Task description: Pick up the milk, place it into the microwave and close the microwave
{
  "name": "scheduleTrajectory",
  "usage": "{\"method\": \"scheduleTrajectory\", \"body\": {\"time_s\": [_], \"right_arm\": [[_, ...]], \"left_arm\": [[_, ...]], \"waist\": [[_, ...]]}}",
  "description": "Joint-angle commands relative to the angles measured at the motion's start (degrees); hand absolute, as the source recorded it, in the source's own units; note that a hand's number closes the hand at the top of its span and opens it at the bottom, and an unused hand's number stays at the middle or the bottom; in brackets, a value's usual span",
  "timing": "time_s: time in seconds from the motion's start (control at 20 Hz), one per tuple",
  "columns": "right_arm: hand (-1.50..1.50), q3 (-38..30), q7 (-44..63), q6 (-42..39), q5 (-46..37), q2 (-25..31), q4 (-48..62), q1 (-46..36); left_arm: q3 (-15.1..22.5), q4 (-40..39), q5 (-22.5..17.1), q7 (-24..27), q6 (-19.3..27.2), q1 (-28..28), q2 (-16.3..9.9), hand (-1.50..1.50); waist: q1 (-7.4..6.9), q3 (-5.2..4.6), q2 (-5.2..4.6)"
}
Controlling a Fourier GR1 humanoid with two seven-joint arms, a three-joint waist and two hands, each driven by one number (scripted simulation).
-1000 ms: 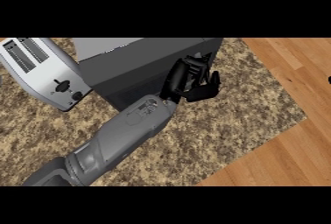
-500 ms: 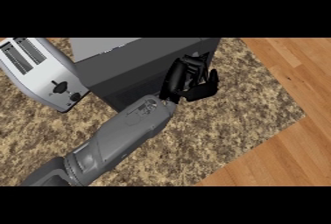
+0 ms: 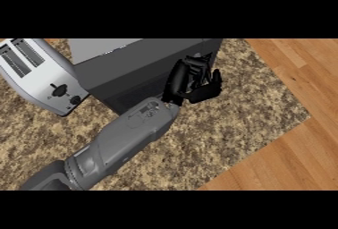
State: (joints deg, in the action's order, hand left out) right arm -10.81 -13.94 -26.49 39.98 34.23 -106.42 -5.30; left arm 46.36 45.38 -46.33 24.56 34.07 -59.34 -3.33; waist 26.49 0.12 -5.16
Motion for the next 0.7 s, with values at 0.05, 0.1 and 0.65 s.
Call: {"method": "scheduleTrajectory", "body": {"time_s": [0.05, 0.1, 0.65], "right_arm": [[-1.50, -1.32, 0.74, -0.06, 1.90, 0.87, 0.39, 0.04], [-1.50, -1.42, 0.93, 0.25, 2.13, 0.89, 0.40, -0.24], [-1.50, -6.89, 1.84, 2.08, 4.05, 3.23, -0.10, 1.32]], "left_arm": [[-4.87, -6.32, -2.85, -1.86, 6.73, -2.32, 3.21, 1.50], [-5.02, -6.97, -3.08, -1.84, 6.95, -2.31, 3.25, 1.50], [-1.78, -12.10, -5.15, -1.61, 3.29, -1.94, 0.41, 1.50]], "waist": [[-1.59, 0.10, -0.18], [-2.29, 0.06, -0.40], [-6.10, -0.07, -0.48]]}}
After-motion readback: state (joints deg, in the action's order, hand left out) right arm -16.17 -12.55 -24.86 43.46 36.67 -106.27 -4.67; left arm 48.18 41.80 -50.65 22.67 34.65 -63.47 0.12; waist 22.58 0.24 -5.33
